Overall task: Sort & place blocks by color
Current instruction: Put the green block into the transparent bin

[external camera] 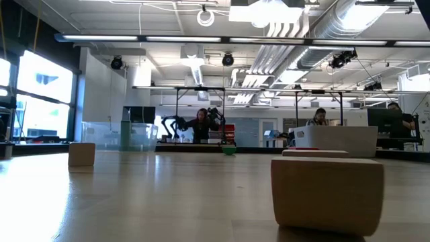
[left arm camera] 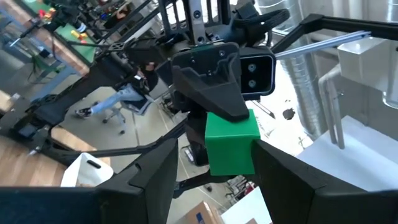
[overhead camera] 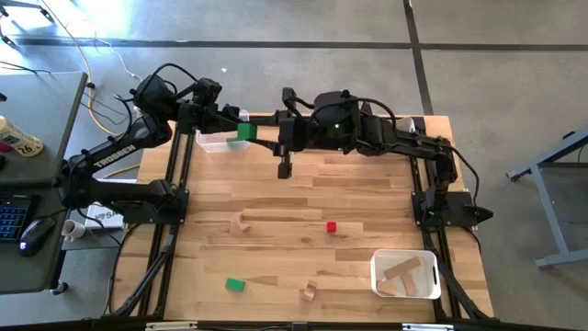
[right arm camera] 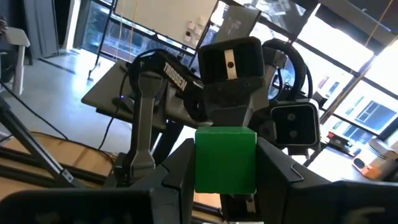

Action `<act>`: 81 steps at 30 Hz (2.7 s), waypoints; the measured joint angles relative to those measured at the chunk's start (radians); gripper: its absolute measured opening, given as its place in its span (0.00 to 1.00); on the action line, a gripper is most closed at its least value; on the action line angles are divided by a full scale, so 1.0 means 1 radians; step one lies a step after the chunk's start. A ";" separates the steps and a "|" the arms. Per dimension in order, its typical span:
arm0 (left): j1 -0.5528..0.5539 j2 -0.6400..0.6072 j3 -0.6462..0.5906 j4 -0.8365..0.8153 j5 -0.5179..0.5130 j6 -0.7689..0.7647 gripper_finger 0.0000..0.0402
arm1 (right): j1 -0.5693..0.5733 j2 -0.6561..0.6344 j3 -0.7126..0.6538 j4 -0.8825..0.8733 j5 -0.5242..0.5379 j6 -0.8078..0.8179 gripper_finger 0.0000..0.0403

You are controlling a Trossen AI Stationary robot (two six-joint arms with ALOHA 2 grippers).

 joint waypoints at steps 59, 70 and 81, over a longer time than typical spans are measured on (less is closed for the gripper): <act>0.041 0.107 0.000 0.247 0.119 0.027 0.26 | -0.031 0.003 -0.003 -0.091 0.168 0.067 0.62; 0.121 0.108 0.000 -0.042 0.035 0.279 0.26 | -0.031 -0.005 -0.002 -0.368 0.251 0.375 0.72; 0.169 0.108 0.000 -0.506 -0.417 0.759 0.26 | -0.010 -0.005 -0.022 -0.611 0.246 0.668 0.72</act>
